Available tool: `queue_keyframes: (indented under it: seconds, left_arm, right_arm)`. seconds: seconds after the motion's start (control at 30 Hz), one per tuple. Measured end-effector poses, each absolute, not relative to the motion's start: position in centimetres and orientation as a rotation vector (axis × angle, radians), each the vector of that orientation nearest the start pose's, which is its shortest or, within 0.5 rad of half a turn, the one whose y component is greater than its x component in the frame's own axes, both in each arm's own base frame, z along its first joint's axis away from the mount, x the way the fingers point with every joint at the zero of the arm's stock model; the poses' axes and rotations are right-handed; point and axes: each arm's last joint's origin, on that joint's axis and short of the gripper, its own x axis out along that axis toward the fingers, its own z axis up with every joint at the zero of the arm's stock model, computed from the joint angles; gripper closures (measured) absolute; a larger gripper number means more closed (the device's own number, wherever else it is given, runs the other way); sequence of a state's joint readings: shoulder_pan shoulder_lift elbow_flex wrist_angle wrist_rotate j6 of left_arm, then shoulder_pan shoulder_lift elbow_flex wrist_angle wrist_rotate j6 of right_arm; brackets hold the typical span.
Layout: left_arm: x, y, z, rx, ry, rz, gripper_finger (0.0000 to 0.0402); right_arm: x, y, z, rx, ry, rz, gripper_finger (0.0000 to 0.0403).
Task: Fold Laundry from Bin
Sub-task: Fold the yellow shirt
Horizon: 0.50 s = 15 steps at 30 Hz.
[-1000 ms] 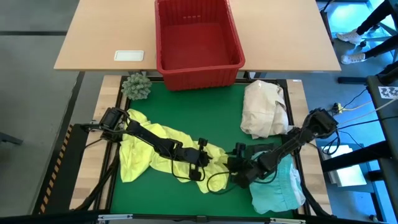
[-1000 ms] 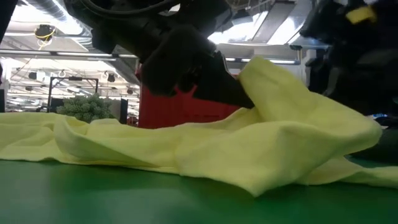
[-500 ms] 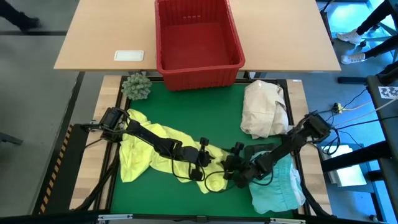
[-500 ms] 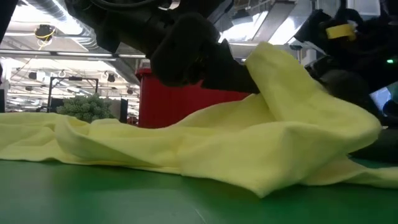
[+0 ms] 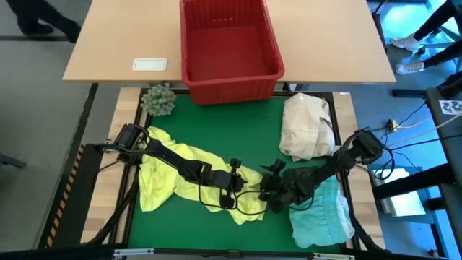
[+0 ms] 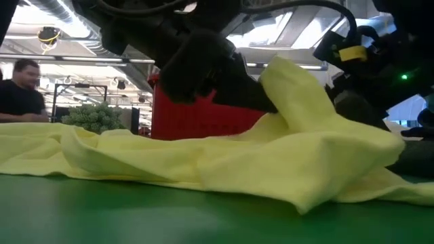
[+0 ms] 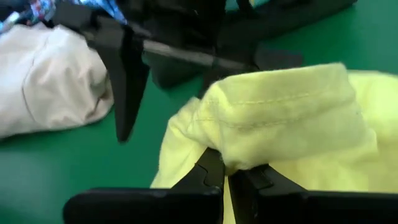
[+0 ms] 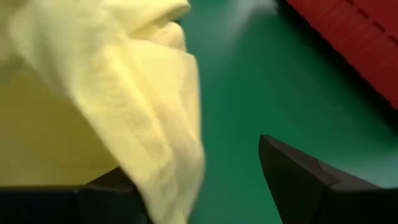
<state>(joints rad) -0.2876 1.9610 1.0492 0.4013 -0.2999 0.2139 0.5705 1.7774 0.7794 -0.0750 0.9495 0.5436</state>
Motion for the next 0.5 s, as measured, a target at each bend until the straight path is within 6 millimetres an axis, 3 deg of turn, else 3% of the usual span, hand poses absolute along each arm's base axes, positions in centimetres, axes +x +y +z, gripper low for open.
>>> queue_keyframes:
  seconds: [0.5]
  left_arm:
    - [38.6,-10.3,14.2,0.350,0.515,-0.004,0.0401]
  right_arm:
    - [24.5,12.9,13.6,-0.199,0.703,-0.584,0.0166]
